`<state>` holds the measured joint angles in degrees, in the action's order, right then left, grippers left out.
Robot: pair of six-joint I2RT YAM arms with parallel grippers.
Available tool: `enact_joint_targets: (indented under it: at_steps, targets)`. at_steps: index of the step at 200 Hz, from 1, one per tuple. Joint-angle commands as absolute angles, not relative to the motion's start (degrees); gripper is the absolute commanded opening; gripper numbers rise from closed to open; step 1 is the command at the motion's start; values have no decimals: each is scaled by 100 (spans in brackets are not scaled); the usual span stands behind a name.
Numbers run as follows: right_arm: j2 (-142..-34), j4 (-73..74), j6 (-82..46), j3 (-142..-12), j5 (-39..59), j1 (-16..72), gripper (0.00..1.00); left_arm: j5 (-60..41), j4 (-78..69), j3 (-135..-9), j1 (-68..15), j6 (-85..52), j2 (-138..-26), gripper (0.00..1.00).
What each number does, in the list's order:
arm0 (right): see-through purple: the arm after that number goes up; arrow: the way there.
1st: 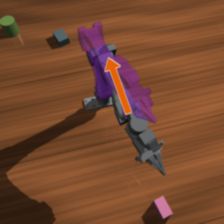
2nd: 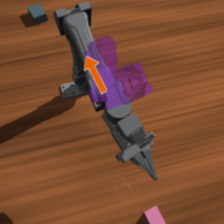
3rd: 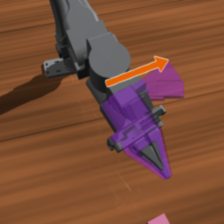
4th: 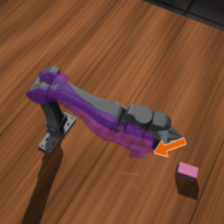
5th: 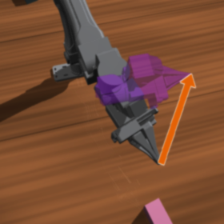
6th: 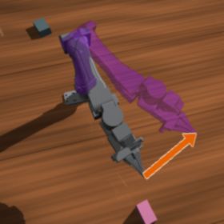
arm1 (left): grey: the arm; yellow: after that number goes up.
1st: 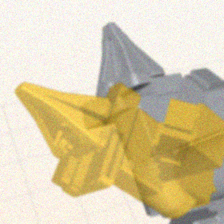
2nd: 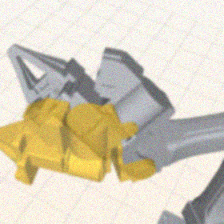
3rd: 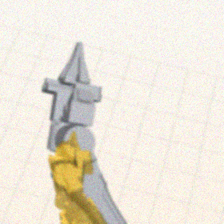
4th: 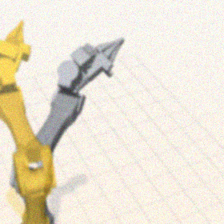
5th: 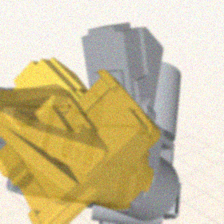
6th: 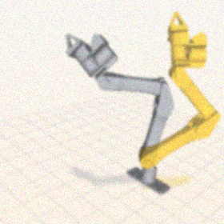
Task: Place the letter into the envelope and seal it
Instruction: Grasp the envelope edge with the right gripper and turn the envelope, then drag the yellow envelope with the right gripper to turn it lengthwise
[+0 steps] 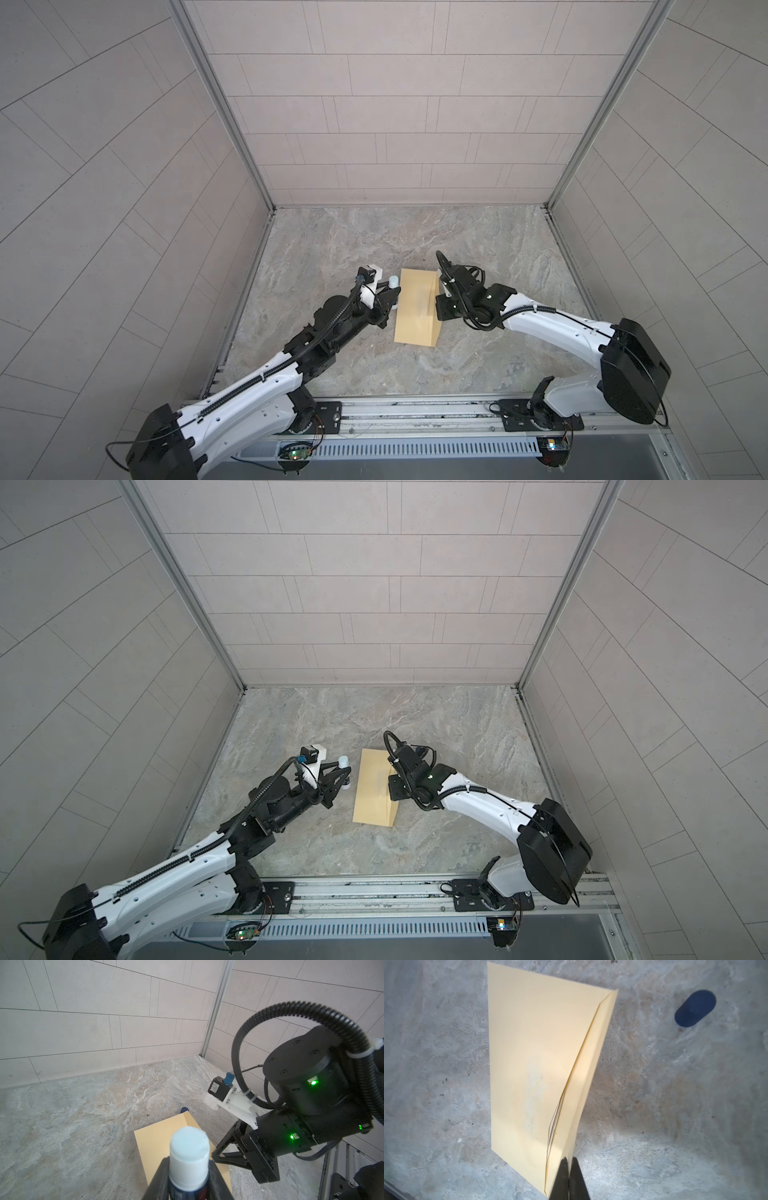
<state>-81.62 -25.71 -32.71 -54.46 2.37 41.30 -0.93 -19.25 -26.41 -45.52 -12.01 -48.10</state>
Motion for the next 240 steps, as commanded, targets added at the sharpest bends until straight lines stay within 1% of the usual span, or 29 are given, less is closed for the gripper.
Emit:
enact_joint_targets:
  at_steps: [1,56,100,116,145,186,209,240]
  targets:
    - [-8441,-3590,-2444,-5837,-175,4113,0,88,-1942,-2532,-4574,-1253,-4793,0]
    - [-9133,-3898,-2172,-6354,-473,4113,0,197,-2074,-2371,-4579,-1444,-4879,0]
    - [-9509,-3935,-2059,-6740,-403,4109,0,170,-2362,-2189,-4579,-1711,-5025,0]
    - [-9650,-3934,-2017,-6859,-355,4109,2,150,-2399,-2173,-4579,-1756,-5071,0]
    - [-9906,-3972,-1983,-7073,-196,4105,9,176,-2426,-2140,-4579,-1775,-5117,0]
    - [-9954,-3848,-2086,-7184,16,4087,25,204,-2494,-2057,-4578,-1806,-5199,0]
    - [-9603,-3714,-2114,-7175,-41,4083,32,202,-2581,-2048,-4579,-1810,-5289,0]
    - [-8709,-3271,-2183,-6769,-247,4015,44,189,-2790,-2015,-4581,-1835,-5499,0]
